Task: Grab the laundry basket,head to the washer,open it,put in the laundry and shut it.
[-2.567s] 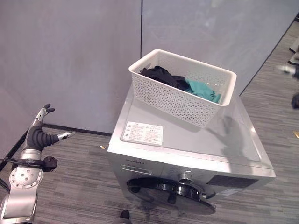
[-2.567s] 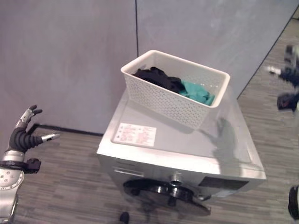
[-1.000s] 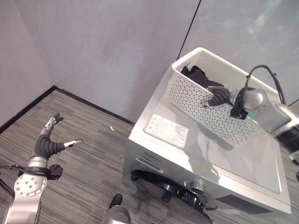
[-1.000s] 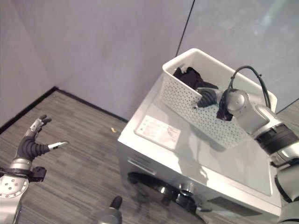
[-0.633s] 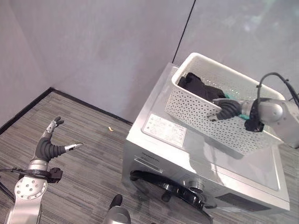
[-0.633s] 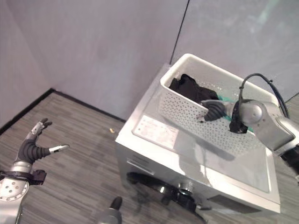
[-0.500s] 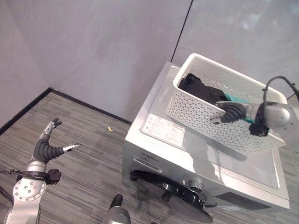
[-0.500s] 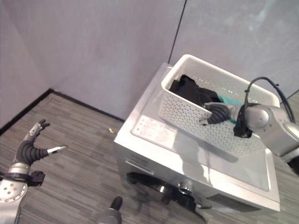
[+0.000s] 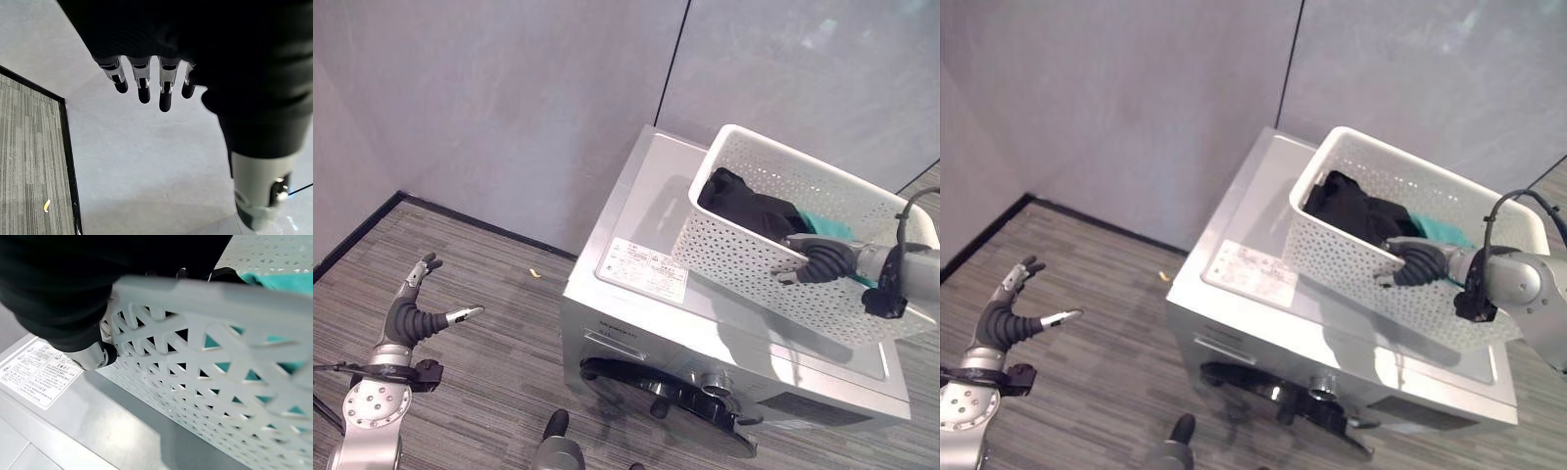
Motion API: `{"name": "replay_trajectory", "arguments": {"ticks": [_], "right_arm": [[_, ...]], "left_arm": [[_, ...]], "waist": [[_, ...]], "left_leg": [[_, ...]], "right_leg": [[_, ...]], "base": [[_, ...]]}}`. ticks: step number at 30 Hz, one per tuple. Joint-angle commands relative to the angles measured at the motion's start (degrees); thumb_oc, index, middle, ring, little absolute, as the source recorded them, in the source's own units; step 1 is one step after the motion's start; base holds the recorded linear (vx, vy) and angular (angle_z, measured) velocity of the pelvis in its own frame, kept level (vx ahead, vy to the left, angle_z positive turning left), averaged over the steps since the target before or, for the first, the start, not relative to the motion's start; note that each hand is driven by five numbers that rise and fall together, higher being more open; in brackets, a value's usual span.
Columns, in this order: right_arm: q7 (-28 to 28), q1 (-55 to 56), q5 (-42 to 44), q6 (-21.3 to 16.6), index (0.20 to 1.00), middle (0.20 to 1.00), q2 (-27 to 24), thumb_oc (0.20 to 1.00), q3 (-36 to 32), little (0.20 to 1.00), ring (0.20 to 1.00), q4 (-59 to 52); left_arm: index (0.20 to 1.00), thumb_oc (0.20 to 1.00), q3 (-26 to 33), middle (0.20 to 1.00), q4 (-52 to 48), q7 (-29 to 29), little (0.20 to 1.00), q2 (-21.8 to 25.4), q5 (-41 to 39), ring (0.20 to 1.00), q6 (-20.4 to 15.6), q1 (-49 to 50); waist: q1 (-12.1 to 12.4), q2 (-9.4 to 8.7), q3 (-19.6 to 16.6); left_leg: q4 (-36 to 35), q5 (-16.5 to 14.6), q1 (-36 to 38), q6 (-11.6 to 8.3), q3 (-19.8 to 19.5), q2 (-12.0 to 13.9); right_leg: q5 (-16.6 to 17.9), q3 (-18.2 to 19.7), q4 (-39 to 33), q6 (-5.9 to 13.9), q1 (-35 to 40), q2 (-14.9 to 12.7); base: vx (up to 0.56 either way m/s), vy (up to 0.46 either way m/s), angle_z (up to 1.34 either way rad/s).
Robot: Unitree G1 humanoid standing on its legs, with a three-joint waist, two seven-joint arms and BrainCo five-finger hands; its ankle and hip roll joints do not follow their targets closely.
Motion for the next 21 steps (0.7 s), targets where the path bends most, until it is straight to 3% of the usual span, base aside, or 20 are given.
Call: {"name": "replay_trajectory", "arguments": {"ticks": [1, 9, 10, 11, 12, 13, 21], "right_arm": [[0.9, -0.2, 1.9, 0.5, 0.200, 0.200, -4.9, 0.200, 1.6, 0.200, 0.200, 2.6], [0.4, -6.8, 1.7, 0.3, 0.200, 0.200, -3.3, 0.200, 7.6, 0.200, 0.200, 4.5], [-0.4, -7.5, 1.2, 0.4, 0.498, 0.498, -2.9, 0.498, 7.6, 0.498, 0.498, 5.1], [-0.5, -7.6, 1.1, 0.3, 0.498, 0.498, -2.9, 0.498, 7.7, 0.498, 0.498, 5.2], [-1.0, -7.9, 0.8, 0.3, 0.831, 0.831, -2.6, 0.831, 7.5, 0.831, 0.831, 5.9], [-1.6, -8.2, 0.3, 0.1, 1.000, 1.000, -2.2, 1.000, 7.2, 1.000, 1.000, 6.6], [-6.5, -8.7, -0.3, 0.8, 1.000, 1.000, 0.7, 1.000, 2.1, 1.000, 1.000, 13.8]], "left_arm": [[1.000, 1.000, 0.1, 1.000, -3.5, 0.2, 1.000, 1.1, 1.2, 1.000, -2.8, 0.5], [1.000, 1.000, -0.4, 1.000, -3.5, 0.3, 1.000, 1.2, 1.3, 1.000, -2.7, 0.2], [1.000, 1.000, -0.3, 1.000, -3.4, 0.5, 1.000, 1.1, 1.4, 1.000, -2.7, 0.2], [1.000, 1.000, -0.3, 1.000, -3.4, 0.5, 1.000, 1.1, 1.4, 1.000, -2.7, 0.2], [1.000, 1.000, -0.4, 1.000, -3.3, 0.6, 1.000, 1.1, 1.4, 1.000, -2.7, 0.0], [1.000, 1.000, -0.2, 1.000, -3.2, 0.7, 1.000, 1.0, 1.3, 1.000, -2.7, 0.0], [1.000, 1.000, -0.9, 1.000, -1.8, 2.1, 1.000, 1.5, 0.8, 1.000, -2.3, -1.8]], "waist": [[0.3, 1.04, -4.5], [0.8, 0.82, -4.6], [0.9, 0.82, -4.7], [0.9, 0.81, -4.7], [0.9, 0.88, -4.7], [0.7, 0.97, -4.8], [0.4, 1.17, -5.5]], "left_leg": [[3.5, -10.0, 2.7, 0.67, -0.7, 5.1], [3.5, -9.9, 2.7, 0.69, -0.8, 5.2], [3.4, -10.0, 2.7, 0.72, -0.8, 5.2], [3.4, -10.0, 2.8, 0.72, -0.8, 5.2], [3.4, -10.0, 2.8, 0.74, -0.9, 5.2], [3.4, -10.0, 2.8, 0.80, -0.9, 5.1], [3.6, -10.4, 3.1, 1.01, -0.8, 5.0]], "right_leg": [[-0.3, -3.7, 3.3, 0.72, -4.6, -1.8], [-0.3, -3.8, 3.3, 0.66, -4.5, -1.6], [-0.3, -3.9, 3.3, 0.66, -4.4, -1.6], [-0.3, -3.9, 3.3, 0.66, -4.4, -1.6], [-0.3, -3.9, 3.4, 0.65, -4.4, -1.6], [-0.3, -3.8, 3.4, 0.65, -4.4, -1.7], [-0.3, -3.5, 3.6, 0.69, -4.3, -1.8]], "base": [[0.00, 0.000, 0.00], [0.00, 0.000, 0.00], [0.00, 0.000, 0.00], [0.00, 0.000, 0.00], [0.00, 0.000, 0.00], [0.00, 0.000, 0.00], [0.00, 0.000, 0.00]]}}
